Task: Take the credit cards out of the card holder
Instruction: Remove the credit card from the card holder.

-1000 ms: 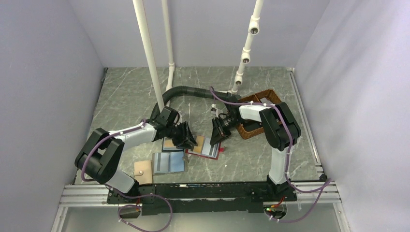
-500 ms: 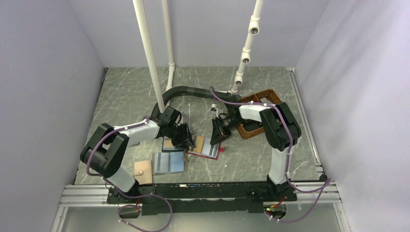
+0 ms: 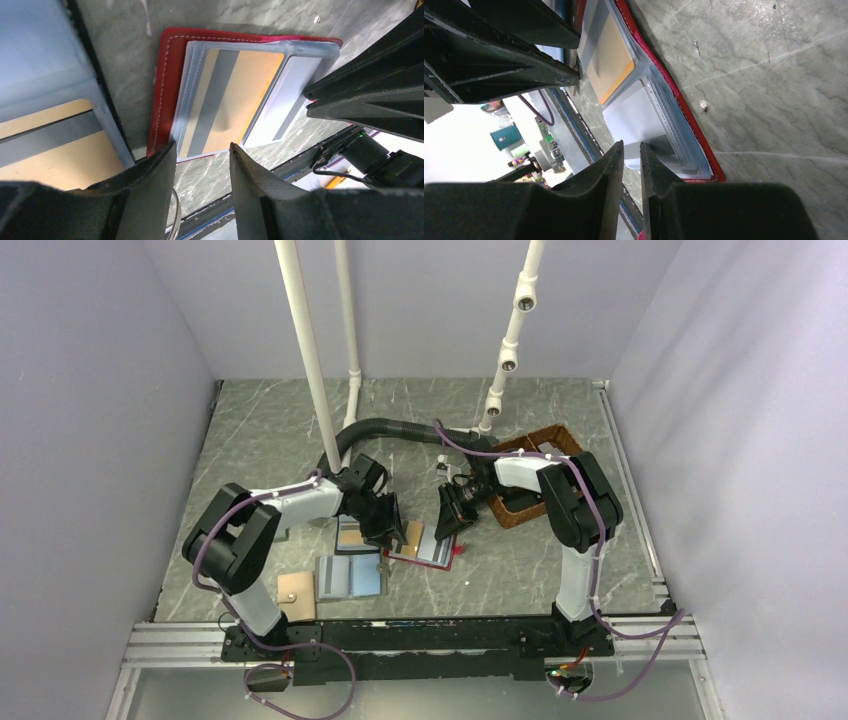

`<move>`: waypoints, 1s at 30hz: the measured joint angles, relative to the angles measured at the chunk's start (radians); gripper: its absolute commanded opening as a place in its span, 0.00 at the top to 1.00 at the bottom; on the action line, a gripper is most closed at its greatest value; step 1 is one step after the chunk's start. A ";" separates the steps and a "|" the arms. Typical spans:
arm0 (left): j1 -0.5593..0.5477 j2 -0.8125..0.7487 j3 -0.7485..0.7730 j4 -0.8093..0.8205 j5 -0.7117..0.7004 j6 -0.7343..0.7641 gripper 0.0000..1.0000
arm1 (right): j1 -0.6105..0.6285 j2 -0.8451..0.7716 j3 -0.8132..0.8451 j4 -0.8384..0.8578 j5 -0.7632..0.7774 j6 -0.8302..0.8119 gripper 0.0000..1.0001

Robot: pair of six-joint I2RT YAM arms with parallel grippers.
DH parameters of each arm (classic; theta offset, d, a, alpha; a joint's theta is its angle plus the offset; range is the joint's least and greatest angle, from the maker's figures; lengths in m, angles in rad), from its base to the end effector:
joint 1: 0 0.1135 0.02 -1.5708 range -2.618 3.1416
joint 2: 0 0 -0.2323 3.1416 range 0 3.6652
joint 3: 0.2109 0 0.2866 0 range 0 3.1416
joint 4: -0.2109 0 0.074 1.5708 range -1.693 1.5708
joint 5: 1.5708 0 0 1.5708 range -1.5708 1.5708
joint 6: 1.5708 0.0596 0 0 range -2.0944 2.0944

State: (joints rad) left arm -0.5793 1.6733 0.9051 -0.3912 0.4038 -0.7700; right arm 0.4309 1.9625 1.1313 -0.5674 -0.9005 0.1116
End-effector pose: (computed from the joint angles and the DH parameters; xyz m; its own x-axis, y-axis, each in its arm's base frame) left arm 0.2705 -0.2049 0.0749 -0.9926 -0.1156 -0.0364 -0.0781 0.8400 -0.5369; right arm 0.3084 0.1932 0.0522 -0.9321 -0.3523 -0.0843 -0.2794 0.5510 0.7863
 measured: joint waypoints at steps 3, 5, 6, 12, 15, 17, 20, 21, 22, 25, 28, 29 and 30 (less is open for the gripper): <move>-0.019 0.019 0.036 -0.038 -0.025 0.016 0.51 | 0.000 0.000 0.001 -0.001 0.000 0.000 0.77; -0.031 0.027 0.054 -0.058 -0.044 0.025 0.51 | 0.000 0.000 0.001 -0.001 0.000 0.000 0.77; -0.035 0.028 0.058 -0.065 -0.051 0.027 0.51 | 0.000 0.000 0.001 -0.002 0.000 0.000 0.77; -0.064 0.039 0.089 -0.110 -0.106 0.045 0.52 | 0.001 0.000 0.001 -0.002 -0.001 -0.003 0.77; -0.066 0.039 0.089 -0.105 -0.102 0.043 0.53 | 0.001 0.000 0.001 -0.002 -0.002 -0.005 0.77; -0.066 0.039 0.080 -0.085 -0.085 0.040 0.55 | 0.001 0.000 0.001 -0.002 -0.002 -0.006 0.77; -0.061 0.032 0.055 -0.045 -0.061 0.021 0.57 | 0.001 0.000 0.001 -0.003 -0.002 -0.007 0.77; -0.057 0.023 0.037 -0.025 -0.054 0.013 0.58 | 0.001 0.000 0.001 -0.004 -0.002 -0.007 0.77; -0.055 0.011 0.021 -0.006 -0.048 0.002 0.59 | 0.001 0.000 0.001 -0.006 -0.002 -0.007 0.77; -0.053 -0.021 -0.035 0.053 -0.023 -0.029 0.59 | 0.000 0.000 0.001 -0.011 -0.002 -0.008 0.77; -0.052 -0.035 -0.068 0.097 0.004 -0.056 0.59 | -0.001 0.000 0.002 -0.016 -0.003 -0.015 0.77; -0.052 -0.037 -0.072 0.105 0.013 -0.063 0.59 | -0.001 0.000 0.003 -0.016 -0.003 -0.016 0.76; -0.052 -0.037 -0.078 0.119 0.024 -0.068 0.59 | -0.001 0.000 0.003 -0.017 -0.003 -0.018 0.76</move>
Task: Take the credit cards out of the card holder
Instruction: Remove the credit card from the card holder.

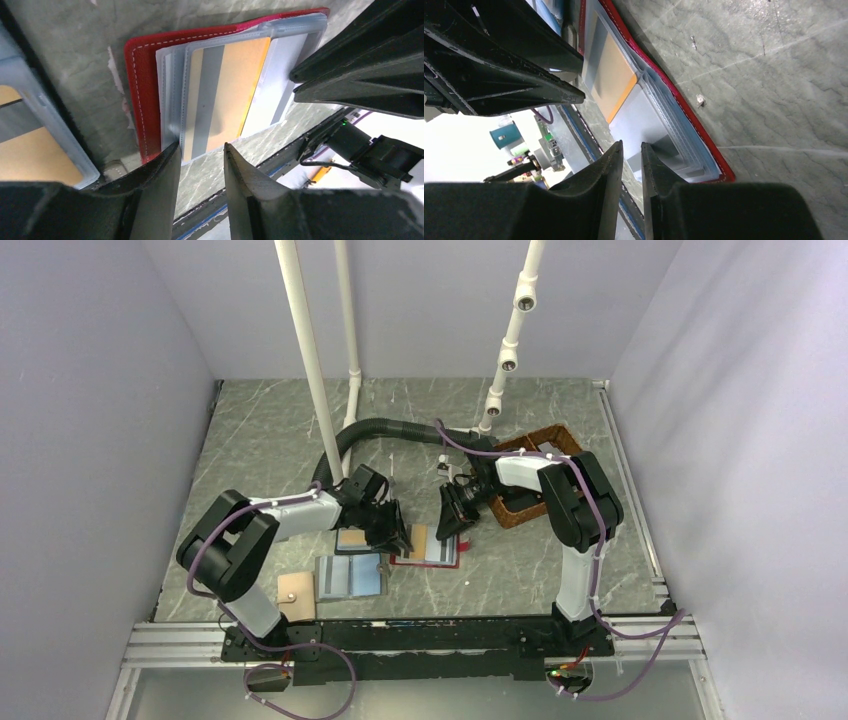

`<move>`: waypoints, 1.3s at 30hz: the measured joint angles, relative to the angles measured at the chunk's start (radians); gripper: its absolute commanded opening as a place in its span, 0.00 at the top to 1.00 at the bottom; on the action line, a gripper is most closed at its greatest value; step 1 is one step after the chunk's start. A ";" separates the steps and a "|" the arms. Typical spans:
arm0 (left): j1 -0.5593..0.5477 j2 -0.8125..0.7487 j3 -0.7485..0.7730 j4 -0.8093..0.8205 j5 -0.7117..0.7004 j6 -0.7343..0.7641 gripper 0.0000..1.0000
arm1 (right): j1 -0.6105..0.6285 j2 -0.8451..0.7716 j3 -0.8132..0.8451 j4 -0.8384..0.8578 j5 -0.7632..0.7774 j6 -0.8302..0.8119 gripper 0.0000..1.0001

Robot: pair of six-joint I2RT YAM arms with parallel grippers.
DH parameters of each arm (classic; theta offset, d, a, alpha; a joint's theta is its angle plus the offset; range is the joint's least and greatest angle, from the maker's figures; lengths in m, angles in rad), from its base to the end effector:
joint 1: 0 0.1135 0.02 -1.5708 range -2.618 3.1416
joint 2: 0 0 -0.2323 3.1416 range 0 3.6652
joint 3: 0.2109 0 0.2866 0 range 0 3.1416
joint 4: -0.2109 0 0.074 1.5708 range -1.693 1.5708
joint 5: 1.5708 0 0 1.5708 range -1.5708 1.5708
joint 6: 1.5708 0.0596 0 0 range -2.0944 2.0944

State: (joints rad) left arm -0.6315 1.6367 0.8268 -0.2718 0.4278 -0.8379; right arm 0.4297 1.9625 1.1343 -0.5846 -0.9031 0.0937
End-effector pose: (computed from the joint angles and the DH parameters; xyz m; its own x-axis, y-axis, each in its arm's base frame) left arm 0.2536 -0.2161 0.0705 -0.9929 -0.1116 -0.0421 -0.0649 0.8017 -0.5942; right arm 0.3076 0.1925 0.0528 -0.9285 -0.3617 -0.0841 -0.2846 0.5477 0.7868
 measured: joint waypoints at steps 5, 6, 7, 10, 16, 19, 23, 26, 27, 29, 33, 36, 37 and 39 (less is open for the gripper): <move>0.000 -0.006 -0.023 0.060 0.036 -0.031 0.60 | 0.000 -0.003 0.000 -0.004 0.000 -0.011 0.76; 0.000 -0.010 -0.024 0.071 0.043 -0.038 0.60 | 0.000 -0.005 0.000 -0.005 -0.001 -0.014 0.76; 0.000 -0.013 -0.025 0.083 0.050 -0.043 0.60 | 0.000 -0.008 0.000 -0.006 0.002 -0.019 0.76; 0.000 -0.024 -0.025 0.140 0.072 -0.061 0.60 | 0.000 -0.015 0.000 -0.005 0.007 -0.035 0.75; 0.000 -0.031 -0.025 0.233 0.103 -0.093 0.59 | 0.001 -0.022 0.000 -0.005 0.005 -0.046 0.73; 0.000 -0.031 -0.025 0.270 0.118 -0.105 0.59 | 0.001 -0.031 0.000 -0.005 0.003 -0.048 0.70; 0.000 -0.029 -0.025 0.334 0.144 -0.127 0.59 | -0.005 -0.034 0.000 -0.005 -0.009 -0.047 0.69; -0.001 -0.022 -0.025 0.374 0.163 -0.137 0.59 | -0.027 -0.037 0.000 -0.005 -0.028 -0.040 0.66; -0.001 -0.019 -0.025 0.381 0.168 -0.140 0.59 | -0.036 -0.039 0.000 -0.005 -0.033 -0.037 0.64; -0.002 -0.010 -0.025 0.401 0.182 -0.148 0.59 | -0.055 -0.047 0.000 -0.004 -0.047 -0.029 0.59; -0.007 0.016 -0.025 0.433 0.203 -0.156 0.58 | -0.079 -0.066 0.000 0.006 -0.068 -0.010 0.54; -0.014 0.032 -0.025 0.445 0.216 -0.162 0.58 | -0.080 -0.078 0.000 0.018 -0.080 0.009 0.53; -0.016 0.037 -0.025 0.450 0.222 -0.164 0.58 | -0.080 -0.080 0.000 0.022 -0.083 0.016 0.53; -0.021 0.048 -0.025 0.463 0.232 -0.172 0.58 | -0.080 -0.080 0.000 0.027 -0.084 0.024 0.52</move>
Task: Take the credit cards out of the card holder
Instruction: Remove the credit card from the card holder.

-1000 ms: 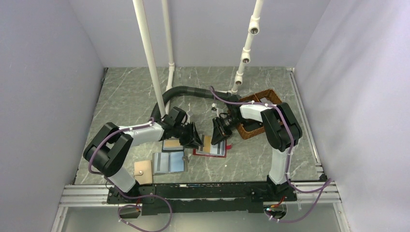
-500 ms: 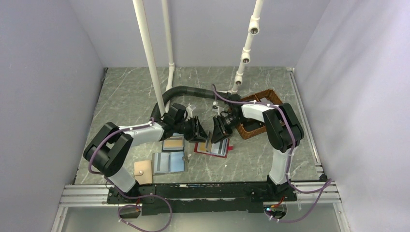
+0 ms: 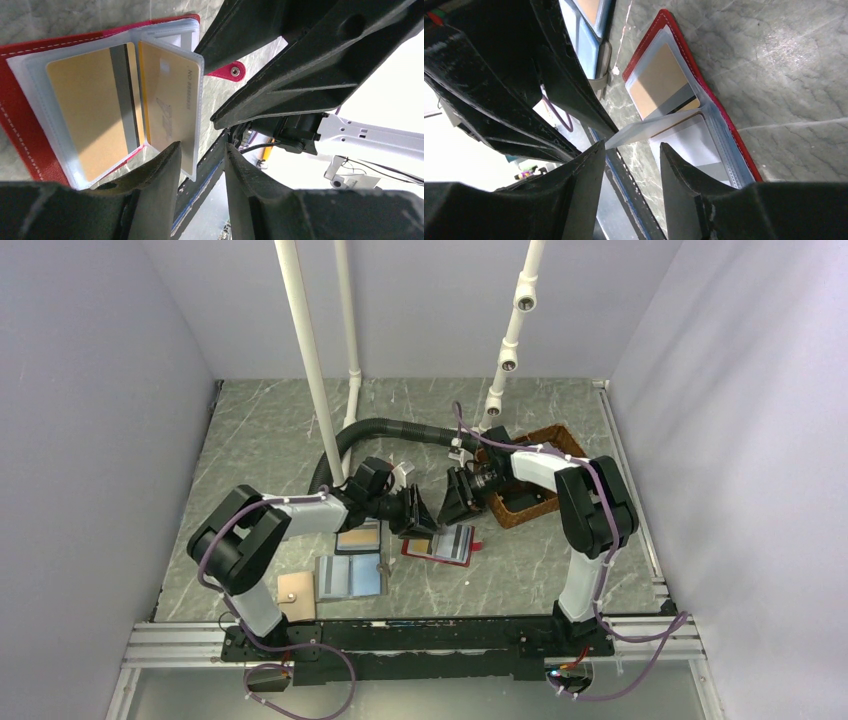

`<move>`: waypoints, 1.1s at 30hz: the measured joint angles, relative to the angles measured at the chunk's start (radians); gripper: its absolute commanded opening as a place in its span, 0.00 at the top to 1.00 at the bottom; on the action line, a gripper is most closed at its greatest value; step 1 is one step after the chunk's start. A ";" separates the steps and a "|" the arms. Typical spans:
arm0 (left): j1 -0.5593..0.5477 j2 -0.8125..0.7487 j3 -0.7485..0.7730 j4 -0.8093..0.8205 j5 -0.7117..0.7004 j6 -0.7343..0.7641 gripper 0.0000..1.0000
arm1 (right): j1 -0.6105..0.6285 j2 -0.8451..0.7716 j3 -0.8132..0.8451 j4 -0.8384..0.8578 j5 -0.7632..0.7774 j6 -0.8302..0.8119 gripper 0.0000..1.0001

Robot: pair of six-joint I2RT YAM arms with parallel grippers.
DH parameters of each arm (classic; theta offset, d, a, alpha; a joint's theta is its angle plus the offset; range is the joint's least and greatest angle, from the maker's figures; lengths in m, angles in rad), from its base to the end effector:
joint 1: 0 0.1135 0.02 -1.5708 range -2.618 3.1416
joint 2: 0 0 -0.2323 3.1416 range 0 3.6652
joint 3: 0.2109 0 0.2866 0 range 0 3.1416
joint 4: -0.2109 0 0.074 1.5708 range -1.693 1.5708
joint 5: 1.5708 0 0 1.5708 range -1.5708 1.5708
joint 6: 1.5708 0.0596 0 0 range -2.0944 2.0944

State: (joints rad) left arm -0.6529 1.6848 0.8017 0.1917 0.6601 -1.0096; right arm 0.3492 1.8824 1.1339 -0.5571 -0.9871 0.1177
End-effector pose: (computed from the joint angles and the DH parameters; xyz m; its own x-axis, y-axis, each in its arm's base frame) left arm 0.2669 -0.2501 0.0886 -0.9935 -0.0821 -0.0790 0.0263 0.5091 -0.8603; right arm 0.3263 0.1717 0.0847 -0.9468 -0.2759 -0.1657 -0.2848 0.4787 0.8305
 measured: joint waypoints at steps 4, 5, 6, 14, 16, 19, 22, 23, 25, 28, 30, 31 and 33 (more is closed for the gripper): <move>-0.013 0.024 0.001 0.018 0.019 -0.003 0.57 | -0.003 0.000 0.002 0.000 0.019 0.006 0.52; -0.015 0.029 0.001 0.022 0.024 -0.003 0.57 | -0.005 0.000 0.002 0.000 0.026 0.006 0.52; -0.018 0.033 0.002 0.025 0.027 -0.003 0.57 | -0.007 0.000 0.004 -0.002 0.037 0.006 0.52; -0.031 0.076 0.035 0.034 0.066 -0.004 0.56 | -0.031 -0.042 0.011 -0.010 0.119 -0.011 0.58; -0.035 0.096 0.050 0.036 0.079 -0.003 0.56 | -0.032 -0.062 0.011 -0.010 0.125 -0.017 0.64; -0.044 0.131 0.081 0.031 0.097 -0.002 0.56 | -0.033 -0.080 0.011 -0.010 0.122 -0.023 0.71; -0.052 0.148 0.101 0.028 0.108 -0.002 0.55 | -0.029 -0.082 0.011 -0.010 0.121 -0.023 0.76; -0.054 0.149 0.102 0.028 0.110 -0.001 0.55 | -0.026 -0.082 0.011 -0.010 0.118 -0.023 0.77; -0.056 0.149 0.103 0.026 0.111 0.002 0.55 | -0.016 -0.082 0.011 -0.010 0.113 -0.022 0.78; -0.056 0.148 0.102 0.011 0.111 0.003 0.55 | 0.005 -0.074 0.011 -0.010 0.109 -0.022 0.79; -0.056 0.146 0.102 0.007 0.111 0.003 0.55 | 0.018 -0.059 0.011 -0.011 0.109 -0.023 0.80; -0.056 0.144 0.102 0.007 0.111 0.003 0.55 | 0.025 -0.049 0.011 -0.012 0.110 -0.023 0.81; -0.056 0.135 0.102 0.003 0.109 0.005 0.55 | 0.037 -0.026 0.011 -0.015 0.116 -0.024 0.82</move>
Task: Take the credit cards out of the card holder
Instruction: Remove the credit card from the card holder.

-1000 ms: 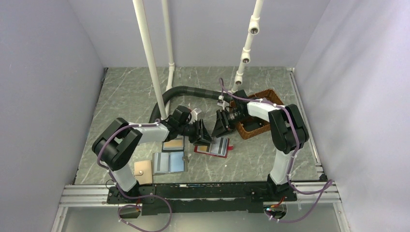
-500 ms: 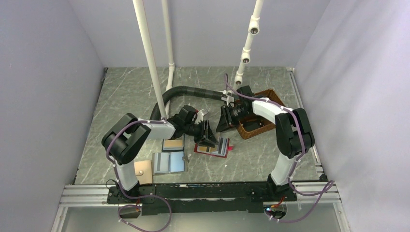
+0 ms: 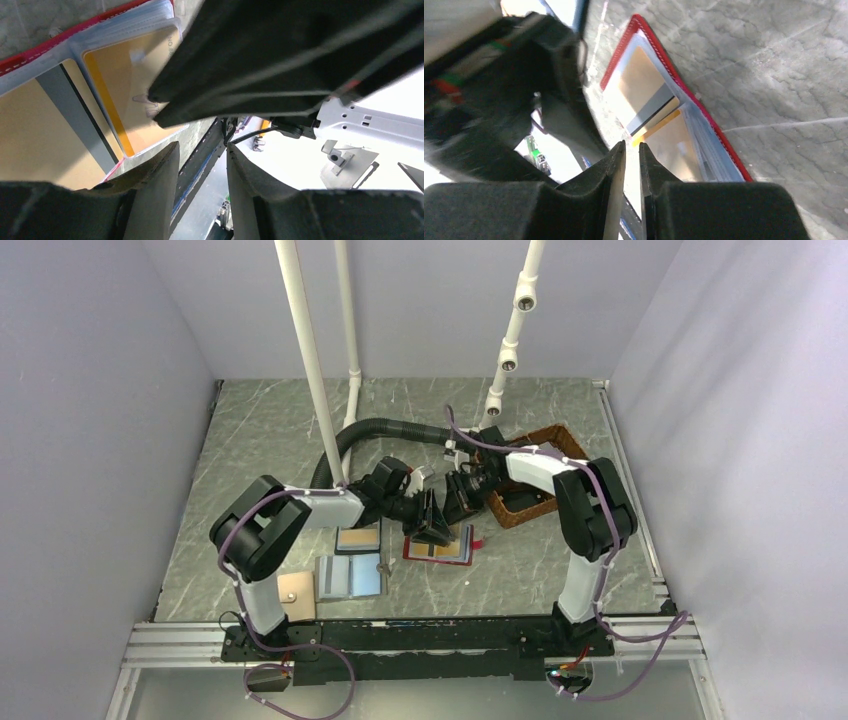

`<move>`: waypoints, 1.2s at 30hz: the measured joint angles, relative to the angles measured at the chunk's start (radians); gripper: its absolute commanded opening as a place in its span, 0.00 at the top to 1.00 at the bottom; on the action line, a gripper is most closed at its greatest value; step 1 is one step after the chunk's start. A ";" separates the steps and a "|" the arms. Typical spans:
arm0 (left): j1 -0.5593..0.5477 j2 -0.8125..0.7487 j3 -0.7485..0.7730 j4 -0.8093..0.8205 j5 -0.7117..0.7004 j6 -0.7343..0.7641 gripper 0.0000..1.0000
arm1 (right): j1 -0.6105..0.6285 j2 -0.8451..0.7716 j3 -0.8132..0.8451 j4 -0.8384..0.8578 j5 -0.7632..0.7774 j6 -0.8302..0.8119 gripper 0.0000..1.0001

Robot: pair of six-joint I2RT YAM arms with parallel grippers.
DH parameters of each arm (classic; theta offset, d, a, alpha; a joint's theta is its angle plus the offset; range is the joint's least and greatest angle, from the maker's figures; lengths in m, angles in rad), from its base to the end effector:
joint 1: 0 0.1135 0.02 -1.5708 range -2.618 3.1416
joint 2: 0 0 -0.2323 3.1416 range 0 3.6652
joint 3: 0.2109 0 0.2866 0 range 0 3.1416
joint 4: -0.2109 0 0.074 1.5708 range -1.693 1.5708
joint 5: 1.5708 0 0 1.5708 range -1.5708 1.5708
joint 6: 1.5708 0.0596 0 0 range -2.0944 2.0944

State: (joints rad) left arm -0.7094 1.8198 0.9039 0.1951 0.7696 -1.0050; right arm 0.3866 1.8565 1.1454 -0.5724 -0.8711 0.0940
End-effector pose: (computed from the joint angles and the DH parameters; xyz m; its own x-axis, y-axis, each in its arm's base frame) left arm 0.2638 -0.2811 0.0758 -0.9982 0.0579 -0.0151 0.0407 0.4725 -0.8804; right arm 0.3244 0.1813 0.0912 -0.9260 -0.3117 -0.2132 -0.3583 0.5464 0.7570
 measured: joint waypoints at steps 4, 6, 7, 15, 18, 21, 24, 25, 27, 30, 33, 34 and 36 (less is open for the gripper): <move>0.011 -0.068 -0.007 -0.068 -0.038 0.029 0.53 | 0.010 0.045 0.000 -0.010 0.019 -0.005 0.83; 0.030 -0.135 -0.026 -0.114 -0.069 0.044 0.51 | 0.017 0.059 0.000 -0.013 0.028 -0.007 0.83; 0.042 -0.165 -0.036 -0.132 -0.082 0.051 0.50 | 0.021 0.062 0.000 -0.013 0.031 -0.008 0.84; 0.124 -0.241 -0.069 -0.267 -0.188 0.065 0.50 | 0.044 0.082 0.000 -0.018 0.075 -0.013 0.91; 0.122 -0.217 -0.069 -0.290 -0.195 0.065 0.50 | 0.042 0.079 0.000 -0.021 0.078 -0.016 0.91; 0.122 -0.194 -0.069 -0.306 -0.201 0.065 0.50 | 0.042 0.076 0.000 -0.021 0.082 -0.021 0.91; 0.122 -0.169 -0.068 -0.322 -0.204 0.066 0.49 | 0.041 0.076 0.000 -0.021 0.081 -0.024 0.91; 0.122 -0.163 -0.068 -0.323 -0.204 0.066 0.50 | 0.041 0.076 0.000 -0.021 0.081 -0.024 0.91; 0.122 -0.138 -0.068 -0.322 -0.200 0.066 0.49 | 0.041 0.076 0.000 -0.021 0.081 -0.025 0.91; 0.121 -0.101 -0.064 -0.319 -0.194 0.065 0.49 | 0.041 0.076 0.000 -0.021 0.081 -0.026 0.91; 0.117 -0.081 -0.056 -0.320 -0.189 0.065 0.50 | 0.041 0.076 0.000 -0.021 0.081 -0.026 0.91; 0.115 -0.080 -0.053 -0.319 -0.187 0.065 0.50 | 0.041 0.076 0.000 -0.021 0.081 -0.026 0.91; 0.111 -0.080 -0.051 -0.313 -0.186 0.065 0.50 | 0.041 0.076 0.000 -0.021 0.080 -0.026 0.91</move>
State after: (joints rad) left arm -0.5980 1.7393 0.8532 -0.1177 0.5835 -0.9401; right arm 0.4278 1.9320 1.1454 -0.5938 -0.7906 0.0681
